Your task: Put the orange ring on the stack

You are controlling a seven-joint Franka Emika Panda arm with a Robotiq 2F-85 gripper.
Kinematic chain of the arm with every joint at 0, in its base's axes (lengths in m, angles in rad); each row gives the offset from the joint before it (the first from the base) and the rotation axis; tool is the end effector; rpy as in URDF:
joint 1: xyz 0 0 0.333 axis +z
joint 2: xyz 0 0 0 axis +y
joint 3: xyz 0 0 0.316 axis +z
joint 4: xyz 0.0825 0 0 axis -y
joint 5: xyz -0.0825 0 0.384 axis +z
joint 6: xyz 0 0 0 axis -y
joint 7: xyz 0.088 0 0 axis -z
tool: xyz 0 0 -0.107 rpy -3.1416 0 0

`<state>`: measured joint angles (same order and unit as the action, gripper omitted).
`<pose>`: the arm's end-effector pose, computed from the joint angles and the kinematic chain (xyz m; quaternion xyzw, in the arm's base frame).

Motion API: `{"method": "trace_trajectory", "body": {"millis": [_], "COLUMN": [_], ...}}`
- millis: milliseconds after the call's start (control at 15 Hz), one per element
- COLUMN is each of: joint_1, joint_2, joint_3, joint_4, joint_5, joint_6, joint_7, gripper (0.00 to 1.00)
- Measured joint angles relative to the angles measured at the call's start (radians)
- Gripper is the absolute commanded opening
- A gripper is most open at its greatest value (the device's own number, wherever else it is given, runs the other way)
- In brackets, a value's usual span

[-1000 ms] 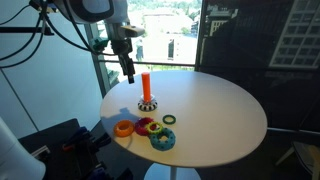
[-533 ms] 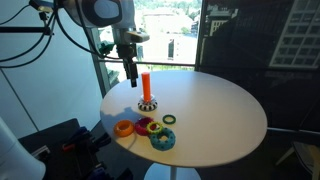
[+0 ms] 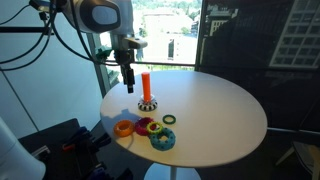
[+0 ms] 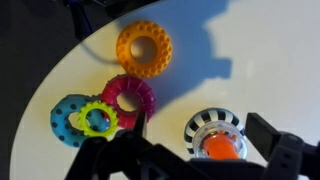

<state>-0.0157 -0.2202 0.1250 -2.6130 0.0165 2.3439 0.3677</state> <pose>0.4136 0.0441 0.3224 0.9903 -0.1365 -0.0226 0.0136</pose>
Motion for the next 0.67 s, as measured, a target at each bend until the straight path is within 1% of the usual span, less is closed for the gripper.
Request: {"method": "trace_trajectory", "body": {"millis": [200, 400, 667], "joint_1": [-0.003, -0.010, -0.015], "joint_2": [0.000, 0.000, 0.020], "joint_3": [-0.006, -0.007, -0.010], "joint_4": [-0.041, -0.086, -0.142], "joint_5": [-0.027, -0.072, -0.090], "joint_6": [0.031, 0.082, 0.184], "joint_7": [0.004, 0.037, 0.065], "gripper": [1.00, 1.00, 1.00]}}
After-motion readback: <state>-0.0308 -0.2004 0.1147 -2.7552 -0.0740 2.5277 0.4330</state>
